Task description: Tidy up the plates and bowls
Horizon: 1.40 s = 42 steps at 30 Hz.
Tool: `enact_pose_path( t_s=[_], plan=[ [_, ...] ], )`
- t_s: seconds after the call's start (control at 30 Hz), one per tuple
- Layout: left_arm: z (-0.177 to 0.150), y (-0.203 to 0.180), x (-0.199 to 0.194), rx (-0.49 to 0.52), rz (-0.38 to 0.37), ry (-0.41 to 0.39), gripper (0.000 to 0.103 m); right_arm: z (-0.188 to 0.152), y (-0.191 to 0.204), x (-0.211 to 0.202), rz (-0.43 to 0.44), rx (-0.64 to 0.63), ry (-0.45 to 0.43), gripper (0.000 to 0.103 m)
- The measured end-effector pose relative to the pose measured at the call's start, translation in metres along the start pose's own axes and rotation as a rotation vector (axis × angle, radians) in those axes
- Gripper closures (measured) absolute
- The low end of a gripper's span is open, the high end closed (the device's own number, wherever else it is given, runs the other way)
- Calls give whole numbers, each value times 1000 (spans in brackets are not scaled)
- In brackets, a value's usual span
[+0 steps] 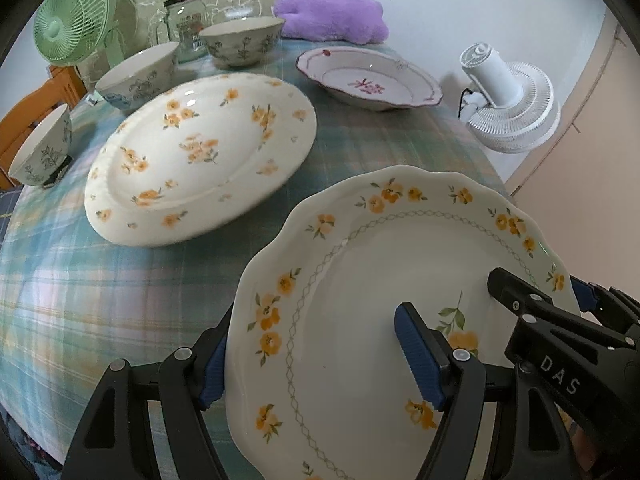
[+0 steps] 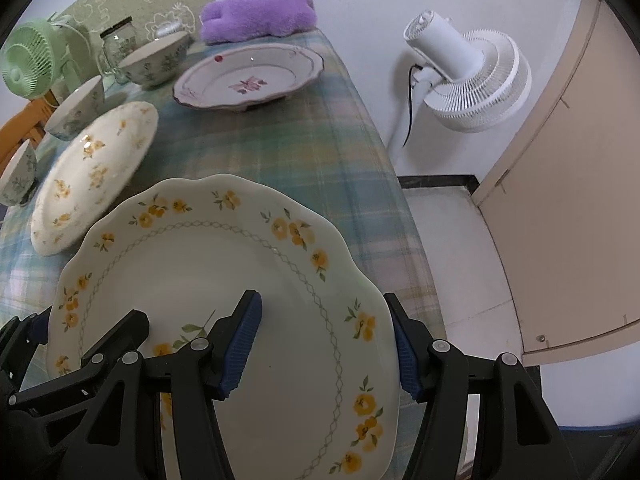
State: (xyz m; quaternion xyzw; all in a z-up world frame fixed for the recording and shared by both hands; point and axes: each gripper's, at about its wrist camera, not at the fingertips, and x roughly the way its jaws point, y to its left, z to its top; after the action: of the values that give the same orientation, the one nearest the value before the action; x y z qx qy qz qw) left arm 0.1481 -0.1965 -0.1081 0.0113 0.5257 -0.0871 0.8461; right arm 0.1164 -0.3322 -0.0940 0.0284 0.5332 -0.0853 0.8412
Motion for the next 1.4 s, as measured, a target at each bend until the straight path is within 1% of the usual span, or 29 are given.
enact_pose_path(
  t_s=[0.13, 0.27, 0.47, 0.6, 0.63, 0.67, 0.73, 0.77, 0.8, 0.87, 1.0, 1.1, 1.17, 1.4],
  plan=[
    [0, 5, 6, -37, 38, 13, 29, -1, 0, 9, 32, -5, 23, 38],
    [0, 7, 7, -40, 47, 17, 29, 1, 4, 15, 55, -10, 34, 38],
    [-1, 8, 6, -41, 42, 17, 28, 3, 4, 16, 64, 3, 39, 38],
    [-2, 8, 3, -23, 24, 31, 24, 4, 0, 14, 75, 17, 39, 38],
    [-2, 7, 0, -7, 17, 35, 20, 4, -1, 11, 74, 31, 33, 38],
    [-1, 5, -3, 6, 15, 33, 17, 6, -3, 8, 76, 44, 26, 37],
    [1, 2, -13, 40, 10, 10, 10, 7, -4, -1, 84, 63, 5, 31],
    [2, 1, -19, 56, 8, -7, 9, 8, -2, -7, 83, 66, -12, 25],
    [3, 2, -25, 69, 9, -26, 8, 9, 0, -13, 82, 65, -29, 22],
    [6, 5, -33, 78, 9, -53, 8, 11, 6, -24, 86, 58, -62, 20],
    [9, 18, -46, 80, 15, -80, 8, 15, 20, -42, 95, 44, -103, 20],
    [9, 30, -61, 81, 22, -124, 8, 16, 36, -55, 124, 30, -133, 20],
    [9, 41, -68, 77, 29, -139, 8, 15, 49, -62, 148, 15, -135, 20],
    [4, 78, -89, 77, 22, -176, 8, 6, 99, -84, 127, -18, -173, 20]
  ],
)
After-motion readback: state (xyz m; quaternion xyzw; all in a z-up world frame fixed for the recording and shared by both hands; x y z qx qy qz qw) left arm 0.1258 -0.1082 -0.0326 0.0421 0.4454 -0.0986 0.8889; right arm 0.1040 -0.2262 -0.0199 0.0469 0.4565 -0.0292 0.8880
